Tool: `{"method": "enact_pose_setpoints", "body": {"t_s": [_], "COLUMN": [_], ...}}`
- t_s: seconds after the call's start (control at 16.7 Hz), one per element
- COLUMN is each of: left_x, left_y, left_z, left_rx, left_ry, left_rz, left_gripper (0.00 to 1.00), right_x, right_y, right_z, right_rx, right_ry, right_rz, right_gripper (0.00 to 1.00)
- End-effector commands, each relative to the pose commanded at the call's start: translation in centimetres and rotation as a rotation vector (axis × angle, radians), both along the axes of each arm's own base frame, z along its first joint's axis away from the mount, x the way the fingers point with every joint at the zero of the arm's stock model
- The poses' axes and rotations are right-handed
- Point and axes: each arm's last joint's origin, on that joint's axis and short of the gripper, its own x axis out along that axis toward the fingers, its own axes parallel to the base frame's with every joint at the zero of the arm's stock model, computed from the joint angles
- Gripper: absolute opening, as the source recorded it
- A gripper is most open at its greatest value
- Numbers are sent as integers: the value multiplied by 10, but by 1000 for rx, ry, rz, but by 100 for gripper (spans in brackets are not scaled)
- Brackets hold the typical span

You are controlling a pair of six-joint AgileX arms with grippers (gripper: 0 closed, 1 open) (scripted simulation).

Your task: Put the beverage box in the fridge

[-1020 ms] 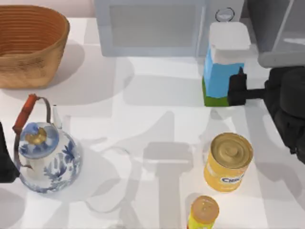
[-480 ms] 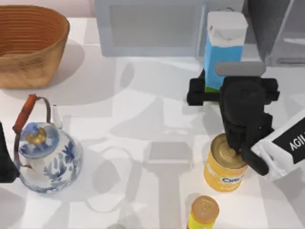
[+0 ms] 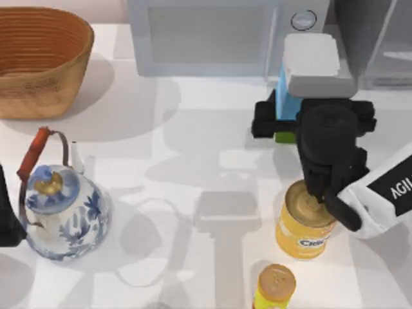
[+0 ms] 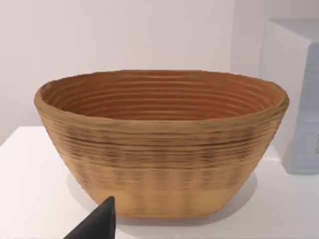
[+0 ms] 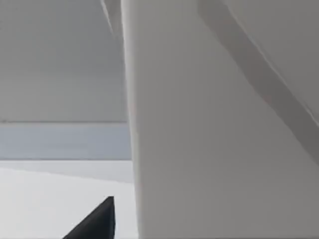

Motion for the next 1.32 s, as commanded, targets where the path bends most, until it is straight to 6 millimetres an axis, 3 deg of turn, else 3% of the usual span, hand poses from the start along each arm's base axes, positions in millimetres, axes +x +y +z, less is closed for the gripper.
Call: {"method": "enact_pose_setpoints", "body": {"t_s": [0.24, 0.42, 0.6, 0.84, 1.32], "left_x": [0, 0, 0, 0, 0], "left_y": [0, 0, 0, 0, 0], "left_z": [0, 0, 0, 0, 0], "left_rx": [0, 0, 0, 0, 0], "left_ry": [0, 0, 0, 0, 0], "left_rz": [0, 0, 0, 0, 0], "left_gripper": [100, 100, 100, 100, 100], "right_x": [23, 38, 42, 42, 42], "right_y": [-1, -1, 2, 2, 2], "right_z": [6, -4, -16, -16, -16], "right_rx": [0, 0, 0, 0, 0], "right_ry": [-3, -3, 2, 2, 2], "right_rz": [1, -1, 1, 1, 1], "right_gripper": [100, 100, 100, 100, 40]}}
